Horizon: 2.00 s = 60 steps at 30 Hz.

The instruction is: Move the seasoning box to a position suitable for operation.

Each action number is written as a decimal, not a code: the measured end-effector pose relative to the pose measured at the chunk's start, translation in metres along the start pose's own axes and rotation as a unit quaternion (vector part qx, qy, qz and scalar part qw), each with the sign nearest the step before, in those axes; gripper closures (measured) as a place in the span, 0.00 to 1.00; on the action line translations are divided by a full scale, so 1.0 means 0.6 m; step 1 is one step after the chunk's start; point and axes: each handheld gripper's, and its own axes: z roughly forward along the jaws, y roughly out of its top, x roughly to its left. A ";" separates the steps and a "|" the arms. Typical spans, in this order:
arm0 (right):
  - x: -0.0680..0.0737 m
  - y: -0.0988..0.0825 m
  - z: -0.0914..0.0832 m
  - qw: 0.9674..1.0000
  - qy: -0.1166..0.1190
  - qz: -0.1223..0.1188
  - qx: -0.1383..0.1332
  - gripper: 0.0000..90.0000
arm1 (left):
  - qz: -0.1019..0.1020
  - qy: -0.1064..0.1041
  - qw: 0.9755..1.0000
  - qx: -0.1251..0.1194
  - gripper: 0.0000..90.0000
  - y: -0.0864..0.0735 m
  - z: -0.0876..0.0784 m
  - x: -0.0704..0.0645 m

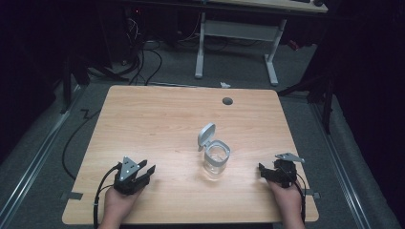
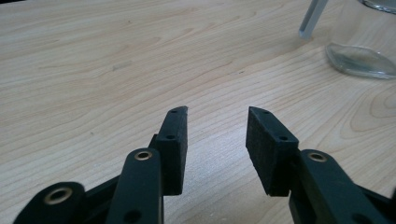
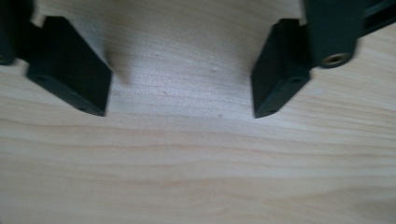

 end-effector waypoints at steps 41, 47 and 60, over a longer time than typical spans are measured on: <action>0.151 0.063 0.015 0.981 0.143 -0.097 -0.090 1.00 | -0.022 0.010 1.000 -0.008 0.63 -0.012 -0.028 0.022; 0.154 0.061 0.012 0.979 0.152 -0.096 -0.101 1.00 | -0.027 0.015 0.999 -0.016 0.62 -0.010 -0.032 0.021; 0.165 0.067 0.020 0.975 0.164 -0.111 -0.102 1.00 | -0.031 0.013 0.999 -0.011 0.62 -0.015 -0.032 0.021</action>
